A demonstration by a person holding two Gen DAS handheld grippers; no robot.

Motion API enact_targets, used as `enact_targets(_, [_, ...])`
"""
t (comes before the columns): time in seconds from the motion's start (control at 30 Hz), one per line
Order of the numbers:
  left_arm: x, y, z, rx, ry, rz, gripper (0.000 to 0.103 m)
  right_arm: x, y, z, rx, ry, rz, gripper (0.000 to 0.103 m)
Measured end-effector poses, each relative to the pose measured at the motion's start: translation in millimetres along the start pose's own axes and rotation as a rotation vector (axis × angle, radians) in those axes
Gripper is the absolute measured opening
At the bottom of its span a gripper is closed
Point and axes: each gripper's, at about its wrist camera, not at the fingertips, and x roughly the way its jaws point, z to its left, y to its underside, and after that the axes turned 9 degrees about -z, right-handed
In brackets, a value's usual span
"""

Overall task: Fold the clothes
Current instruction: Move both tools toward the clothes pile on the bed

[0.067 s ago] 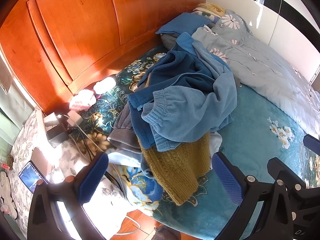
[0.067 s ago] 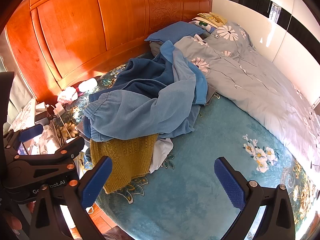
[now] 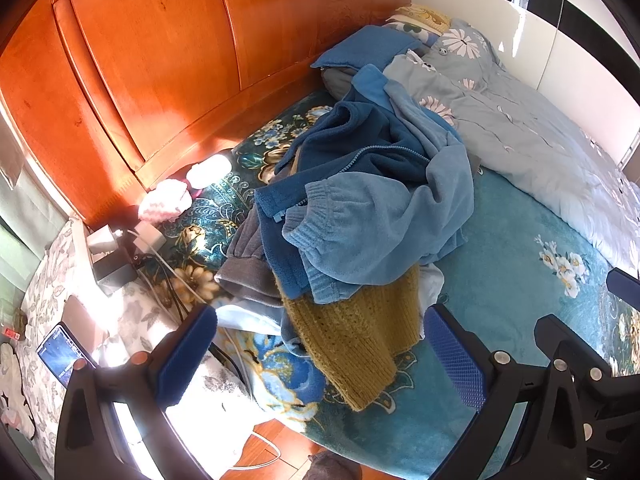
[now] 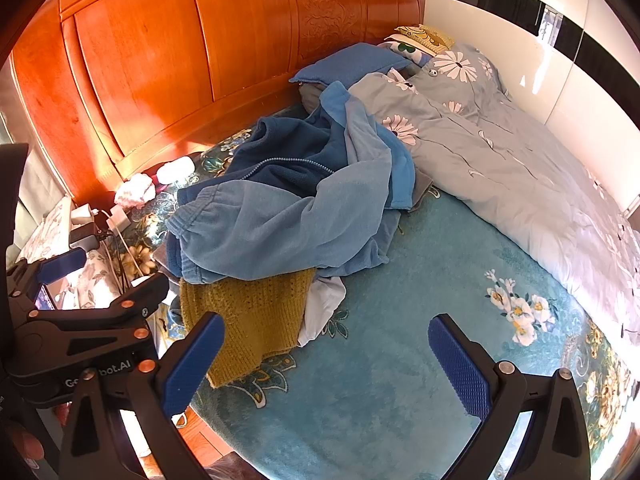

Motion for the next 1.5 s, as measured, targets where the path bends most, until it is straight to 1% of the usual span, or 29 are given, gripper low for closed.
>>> enact_targets(0.43, [1,-4,-2,-0.008,0.003,0.014,0.103,2,-6,-4,-0.009,-0.003,0.001,0.103])
enact_targets(0.67, [-6,-8,-4,-0.012,-0.012,0.019,0.103,-1,-10,-6,-0.017,-0.010,-0.003,0.103])
enact_targets(0.77, [-11,-9,-7,-0.020,-0.015,0.007,0.103,-5,-12,-10,-0.026,-0.020,-0.012,0.103])
enact_targets(0.97, [-19,-9,-18,-0.029,-0.036,-0.001,0.103,-10,-15,-20,-0.058,-0.046,-0.024,0.103])
enact_targets(1.13, [-24,-4,-28,-0.039,-0.051,0.015,0.103,-16,-11,-28,-0.075,-0.073,-0.030,0.103])
enact_targets(1.5, [-38,-4,-55,-0.045,-0.096,0.001,0.103,-23,-8,-53,-0.085,-0.126,-0.050,0.103])
